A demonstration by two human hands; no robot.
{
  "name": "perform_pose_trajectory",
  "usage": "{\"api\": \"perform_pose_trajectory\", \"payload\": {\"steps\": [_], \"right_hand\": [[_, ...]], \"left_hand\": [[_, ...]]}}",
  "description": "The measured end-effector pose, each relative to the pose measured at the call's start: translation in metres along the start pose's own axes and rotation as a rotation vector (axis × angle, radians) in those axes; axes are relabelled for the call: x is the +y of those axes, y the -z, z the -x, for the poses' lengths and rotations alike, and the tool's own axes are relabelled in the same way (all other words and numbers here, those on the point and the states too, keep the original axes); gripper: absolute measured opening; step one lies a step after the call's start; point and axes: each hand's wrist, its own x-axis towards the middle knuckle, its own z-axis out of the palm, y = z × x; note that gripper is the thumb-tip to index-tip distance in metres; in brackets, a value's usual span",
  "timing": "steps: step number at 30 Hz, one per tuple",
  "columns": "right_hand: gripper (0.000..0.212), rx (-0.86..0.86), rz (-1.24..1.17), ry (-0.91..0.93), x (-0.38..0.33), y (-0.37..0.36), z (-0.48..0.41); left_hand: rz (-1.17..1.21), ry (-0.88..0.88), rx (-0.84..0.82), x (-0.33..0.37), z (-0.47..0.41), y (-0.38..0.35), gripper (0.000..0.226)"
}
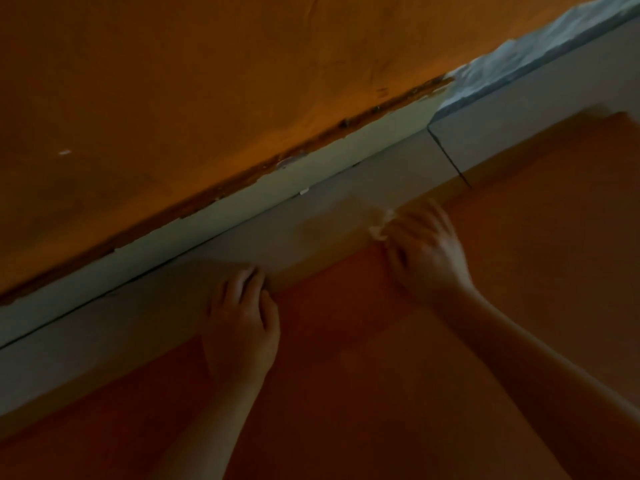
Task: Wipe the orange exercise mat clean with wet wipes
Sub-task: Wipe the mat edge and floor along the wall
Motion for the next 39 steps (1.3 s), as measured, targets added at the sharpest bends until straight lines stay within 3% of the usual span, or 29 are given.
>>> {"api": "perform_pose_trajectory", "payload": {"steps": [2, 5, 7, 11, 14, 19, 22, 26, 28, 31, 39], "right_hand": [[0.028, 0.016, 0.063, -0.118, 0.028, 0.008, -0.002], [0.031, 0.080, -0.032, -0.274, 0.007, -0.004, 0.000], [0.031, 0.041, -0.127, -0.188, -0.007, -0.008, 0.001], [0.031, -0.036, -0.123, 0.150, 0.047, 0.011, -0.001], [0.028, 0.048, -0.111, 0.038, 0.060, 0.009, 0.004], [0.028, 0.038, -0.119, 0.028, 0.060, 0.008, 0.003], [0.027, 0.038, -0.110, 0.023, 0.061, 0.007, 0.004], [0.028, 0.048, -0.118, 0.005, 0.061, 0.007, 0.004], [0.028, 0.062, -0.119, -0.004, 0.060, 0.007, 0.005], [0.028, 0.076, -0.109, -0.022, 0.059, 0.007, 0.004], [0.029, 0.060, -0.062, -0.056, 0.057, 0.008, 0.004]], "left_hand": [[-0.024, 0.002, 0.005, 0.000, 0.000, 0.001, 0.050], [-0.035, -0.010, 0.023, 0.000, 0.001, 0.001, 0.049], [-0.041, -0.002, 0.028, 0.002, 0.000, 0.001, 0.050], [-0.055, -0.001, 0.031, 0.000, 0.001, 0.001, 0.052], [-0.063, 0.006, 0.018, -0.001, 0.001, -0.002, 0.053], [-0.112, 0.066, -0.055, 0.007, 0.000, 0.005, 0.056], [0.014, 0.130, -0.078, 0.043, -0.006, 0.004, 0.055], [0.124, -0.067, 0.009, 0.141, -0.036, -0.030, 0.047], [0.102, -0.077, -0.056, 0.172, -0.046, -0.046, 0.047], [0.018, -0.064, -0.121, 0.175, -0.047, -0.056, 0.048], [-0.028, -0.103, -0.091, 0.173, -0.046, -0.059, 0.044]]}}
